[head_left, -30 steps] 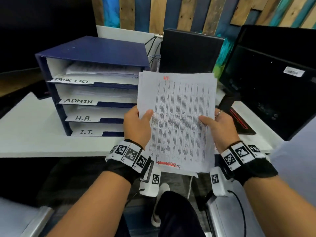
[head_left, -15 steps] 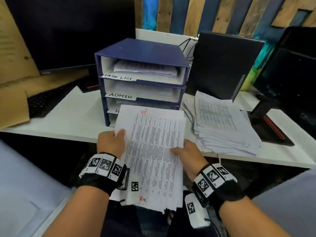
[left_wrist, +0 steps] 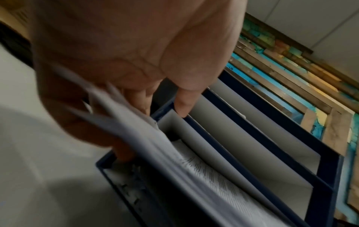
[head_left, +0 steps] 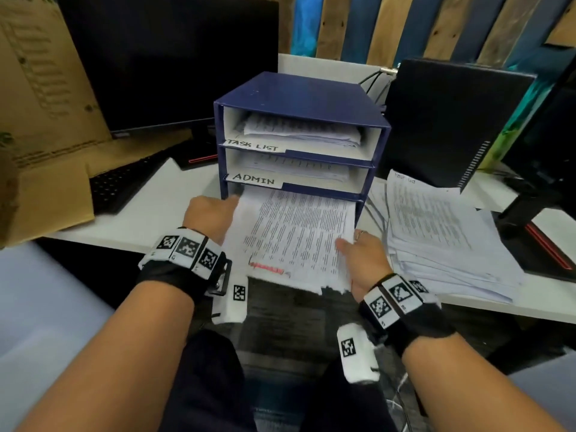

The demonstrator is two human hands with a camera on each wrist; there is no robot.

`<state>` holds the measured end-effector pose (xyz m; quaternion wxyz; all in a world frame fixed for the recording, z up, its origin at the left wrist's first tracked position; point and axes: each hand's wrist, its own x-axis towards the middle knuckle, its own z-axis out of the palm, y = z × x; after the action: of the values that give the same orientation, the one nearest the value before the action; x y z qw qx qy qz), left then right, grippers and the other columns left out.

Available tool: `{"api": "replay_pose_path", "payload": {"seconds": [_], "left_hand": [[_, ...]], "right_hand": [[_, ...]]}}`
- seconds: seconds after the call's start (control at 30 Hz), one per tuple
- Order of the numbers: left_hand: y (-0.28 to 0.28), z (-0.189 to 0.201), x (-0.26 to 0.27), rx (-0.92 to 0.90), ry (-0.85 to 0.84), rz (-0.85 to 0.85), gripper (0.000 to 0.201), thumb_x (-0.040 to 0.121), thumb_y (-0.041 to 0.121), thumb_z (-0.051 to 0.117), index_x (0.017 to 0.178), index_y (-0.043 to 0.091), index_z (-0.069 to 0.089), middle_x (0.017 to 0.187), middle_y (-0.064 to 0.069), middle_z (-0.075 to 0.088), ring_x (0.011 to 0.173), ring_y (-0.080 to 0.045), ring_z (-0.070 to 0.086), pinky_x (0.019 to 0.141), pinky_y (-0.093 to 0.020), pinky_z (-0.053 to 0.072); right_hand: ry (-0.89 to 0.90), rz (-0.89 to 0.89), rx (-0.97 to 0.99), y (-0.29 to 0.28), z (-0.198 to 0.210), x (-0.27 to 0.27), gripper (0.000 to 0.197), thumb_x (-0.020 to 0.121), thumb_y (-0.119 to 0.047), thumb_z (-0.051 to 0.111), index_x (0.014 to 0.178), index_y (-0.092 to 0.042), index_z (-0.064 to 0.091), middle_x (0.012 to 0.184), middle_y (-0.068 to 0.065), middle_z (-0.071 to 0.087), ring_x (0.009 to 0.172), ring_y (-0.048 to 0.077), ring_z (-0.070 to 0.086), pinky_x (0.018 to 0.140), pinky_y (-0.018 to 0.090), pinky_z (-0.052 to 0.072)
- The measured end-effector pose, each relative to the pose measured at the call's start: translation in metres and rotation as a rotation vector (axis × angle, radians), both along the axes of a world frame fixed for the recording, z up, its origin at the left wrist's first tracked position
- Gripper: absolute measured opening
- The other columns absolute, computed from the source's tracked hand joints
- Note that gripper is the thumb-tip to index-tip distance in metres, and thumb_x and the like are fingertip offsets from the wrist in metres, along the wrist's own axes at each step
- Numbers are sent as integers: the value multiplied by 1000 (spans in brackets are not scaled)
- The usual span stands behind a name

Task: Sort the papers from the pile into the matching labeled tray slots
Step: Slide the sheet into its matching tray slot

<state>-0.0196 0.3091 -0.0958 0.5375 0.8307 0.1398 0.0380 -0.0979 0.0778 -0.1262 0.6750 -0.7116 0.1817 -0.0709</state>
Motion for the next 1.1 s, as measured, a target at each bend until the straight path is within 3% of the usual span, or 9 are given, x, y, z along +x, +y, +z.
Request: {"api": "replay_pose_path", "payload": {"seconds": [0.13,0.27,0.43,0.57,0.7,0.77,0.87,0.97,1.1], "left_hand": [[13,-14,-16,-192,160,-102,18,92,29,67,91,11,68,84,-7,72,56,-18,64,53,-26,54],[7,-24,-10,-248,-30,43,15,97,12,56,102,1,65,93,-16,71,49,-20,58,42,-21,47],[-23,-20,3,-251,-95,108,24,101,9,39,106,-1,60,91,-14,68,51,-21,64,49,-31,58],[-44,-13,10,-322,-131,116,30,98,4,34,105,2,63,87,-12,70,60,-29,70,63,-48,62],[-49,-10,15,-309,-134,124,23,96,0,41,101,-1,64,74,-9,70,67,-33,72,70,-48,61],[-51,-6,20,-315,-124,123,14,95,1,51,103,-3,61,75,-9,69,76,-32,72,76,-45,60],[-53,-8,34,-319,-154,138,21,88,8,62,101,-8,60,93,-22,69,88,-36,69,80,-45,59],[-55,-14,44,-456,-180,161,29,89,6,53,106,-16,55,97,-29,66,91,-38,69,79,-48,59],[-61,-17,40,-483,-189,198,36,83,14,50,107,-13,56,95,-29,64,89,-39,66,84,-53,56]], "right_hand": [[-30,-113,-68,11,18,30,10,100,-14,57,94,-12,65,93,2,69,80,13,66,67,25,49],[66,-137,51,13,19,35,15,96,-21,63,92,-7,63,88,14,74,70,28,71,56,33,57],[70,-177,84,14,17,25,21,94,-6,53,73,-8,52,53,5,57,41,17,46,40,23,30],[13,-372,147,16,24,43,13,98,-10,57,85,-9,55,71,11,67,44,14,55,42,24,45],[-78,-403,253,30,21,46,20,95,-8,66,79,-14,54,52,-1,67,65,21,71,81,41,61],[-137,-382,267,35,16,44,7,95,-8,67,99,-9,61,57,-1,70,74,21,74,91,42,58],[-171,-346,338,36,11,47,53,96,-6,64,145,-1,42,63,-5,73,82,18,76,94,39,57],[-169,-283,335,37,14,51,46,98,-3,59,141,0,44,78,-4,72,88,22,75,93,37,57],[-145,-184,390,38,16,63,33,100,1,53,132,-1,45,139,13,52,89,26,75,78,30,60]]}}
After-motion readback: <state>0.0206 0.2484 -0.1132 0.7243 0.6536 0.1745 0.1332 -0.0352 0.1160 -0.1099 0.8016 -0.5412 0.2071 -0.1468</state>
